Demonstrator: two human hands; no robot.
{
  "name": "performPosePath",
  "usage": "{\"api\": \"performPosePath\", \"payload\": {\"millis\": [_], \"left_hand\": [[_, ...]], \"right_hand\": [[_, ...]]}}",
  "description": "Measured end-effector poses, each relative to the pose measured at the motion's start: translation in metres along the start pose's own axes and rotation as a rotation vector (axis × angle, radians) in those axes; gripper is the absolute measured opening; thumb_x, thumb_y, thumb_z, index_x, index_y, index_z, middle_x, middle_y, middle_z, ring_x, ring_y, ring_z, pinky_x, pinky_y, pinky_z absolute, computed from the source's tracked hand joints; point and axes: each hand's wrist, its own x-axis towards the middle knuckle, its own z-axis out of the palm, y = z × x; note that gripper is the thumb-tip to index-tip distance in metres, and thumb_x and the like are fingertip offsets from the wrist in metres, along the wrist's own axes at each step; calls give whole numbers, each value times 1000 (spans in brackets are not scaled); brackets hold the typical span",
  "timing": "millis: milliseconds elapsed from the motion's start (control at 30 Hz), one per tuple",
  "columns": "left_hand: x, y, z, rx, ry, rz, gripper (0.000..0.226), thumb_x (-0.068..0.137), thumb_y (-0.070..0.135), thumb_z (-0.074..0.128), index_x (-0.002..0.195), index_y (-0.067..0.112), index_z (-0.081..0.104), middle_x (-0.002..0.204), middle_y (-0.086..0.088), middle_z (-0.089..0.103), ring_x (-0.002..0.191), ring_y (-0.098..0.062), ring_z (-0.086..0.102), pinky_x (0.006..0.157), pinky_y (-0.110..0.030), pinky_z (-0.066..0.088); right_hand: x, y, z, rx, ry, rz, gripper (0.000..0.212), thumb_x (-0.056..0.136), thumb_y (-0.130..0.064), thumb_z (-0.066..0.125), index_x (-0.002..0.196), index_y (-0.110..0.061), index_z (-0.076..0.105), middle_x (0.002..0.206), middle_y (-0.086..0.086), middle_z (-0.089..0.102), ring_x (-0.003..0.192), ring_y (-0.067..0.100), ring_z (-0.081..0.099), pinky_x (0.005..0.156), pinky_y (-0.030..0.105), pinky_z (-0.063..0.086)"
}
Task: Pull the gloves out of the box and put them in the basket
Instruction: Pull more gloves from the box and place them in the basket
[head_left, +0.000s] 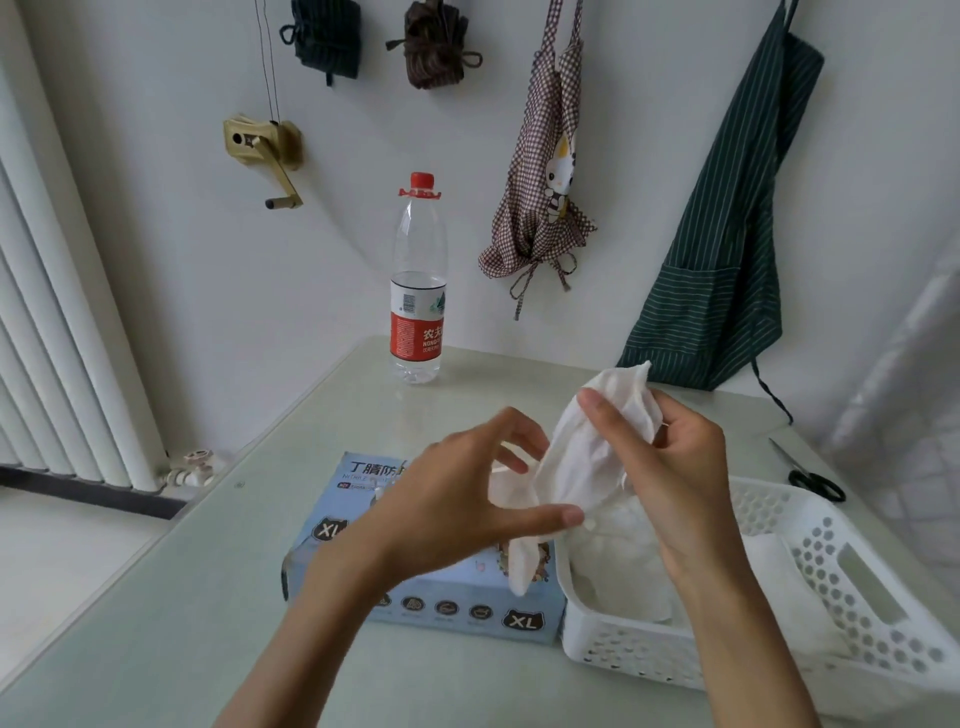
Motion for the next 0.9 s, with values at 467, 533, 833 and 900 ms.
{"api": "performPosePath", "payload": {"millis": [467,533,833,900], "left_hand": [[34,25,-3,-255,-40,2,25,88,31,62,89,7,72,81,-9,71,73,-17,63,71,-30,50],[42,32,2,-324,-55,-17,16,87,25,64,92,13,74,87,-3,75,83,-17,70,80,-26,55],[65,50,38,-294,178,-87,23,98,19,48,102,8,67,90,3,67,79,1,61,72,-10,46],[59,53,46,-309,315,-115,20,98,21,47,95,13,65,89,3,67,83,-10,60,75,-22,47]], "right_hand": [[16,-47,-114,-258,-30,48,11,85,-30,67,89,-20,72,79,4,74,69,14,63,60,21,48],[19,-51,-132,-214,-47,124,18,87,-32,66,93,-17,72,85,5,71,74,16,60,70,22,46],[25,-39,-145,-350,144,47,15,92,-24,60,89,-12,68,80,14,66,69,14,56,59,21,44],[18,-35,-137,-387,182,-81,15,93,-25,58,85,-14,66,71,10,63,62,13,52,58,28,44]]}}
